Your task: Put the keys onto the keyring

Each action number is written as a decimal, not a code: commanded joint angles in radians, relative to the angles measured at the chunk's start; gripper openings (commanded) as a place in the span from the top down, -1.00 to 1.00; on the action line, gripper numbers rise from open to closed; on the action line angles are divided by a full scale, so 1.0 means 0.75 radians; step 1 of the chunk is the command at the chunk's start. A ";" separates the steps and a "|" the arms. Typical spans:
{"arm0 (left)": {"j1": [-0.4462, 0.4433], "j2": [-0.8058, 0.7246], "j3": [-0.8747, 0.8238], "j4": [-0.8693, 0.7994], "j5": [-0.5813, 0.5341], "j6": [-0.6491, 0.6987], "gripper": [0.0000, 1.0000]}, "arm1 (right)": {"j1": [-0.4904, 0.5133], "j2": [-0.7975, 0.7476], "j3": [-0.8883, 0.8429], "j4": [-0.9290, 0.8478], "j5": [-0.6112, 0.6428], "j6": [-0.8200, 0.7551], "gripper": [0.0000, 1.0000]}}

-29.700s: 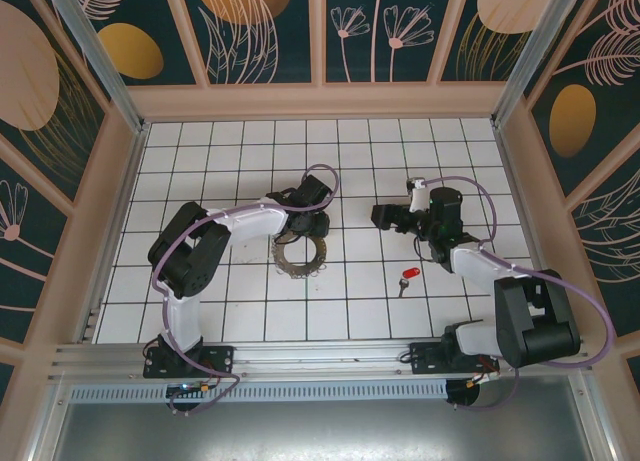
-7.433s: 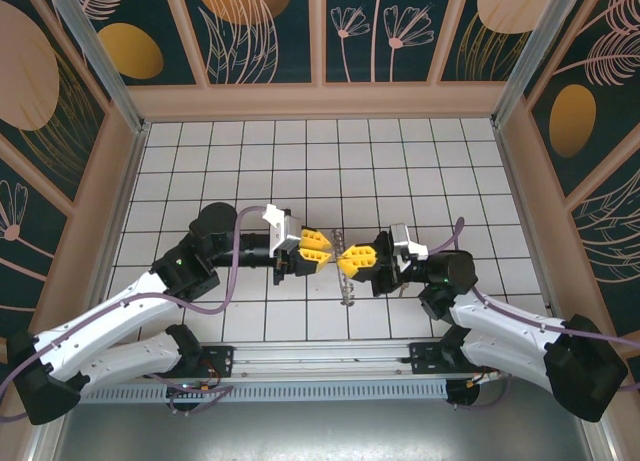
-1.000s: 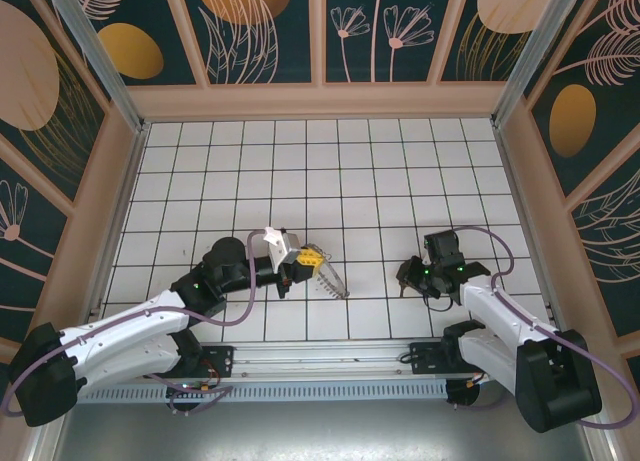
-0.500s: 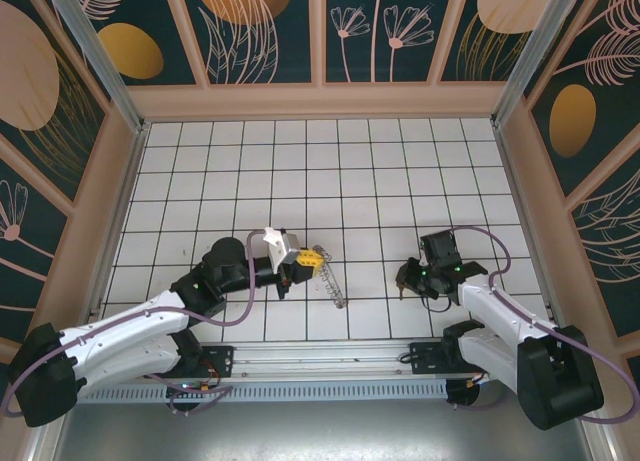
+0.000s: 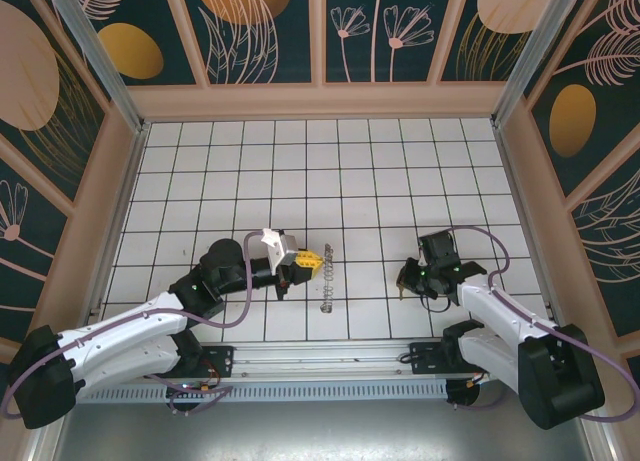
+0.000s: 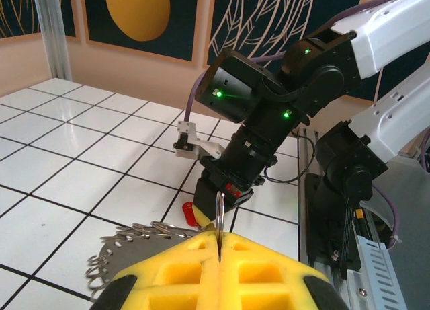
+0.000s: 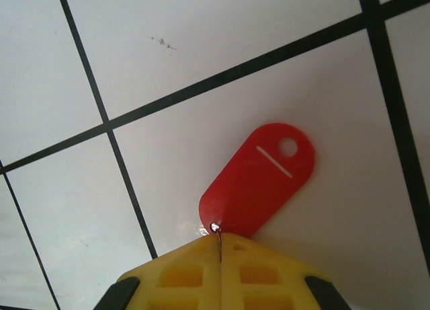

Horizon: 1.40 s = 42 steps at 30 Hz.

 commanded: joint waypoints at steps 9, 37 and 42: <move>0.004 0.003 0.003 0.107 0.047 -0.065 1.00 | 0.185 -0.290 -0.045 -0.047 0.162 0.097 1.00; 0.006 -0.265 0.207 -0.357 0.021 0.152 1.00 | 0.775 -0.504 0.107 0.810 -0.109 -0.943 1.00; 0.005 -0.280 0.282 -0.513 0.022 0.195 1.00 | 0.774 -0.497 0.154 0.817 -0.258 -1.042 1.00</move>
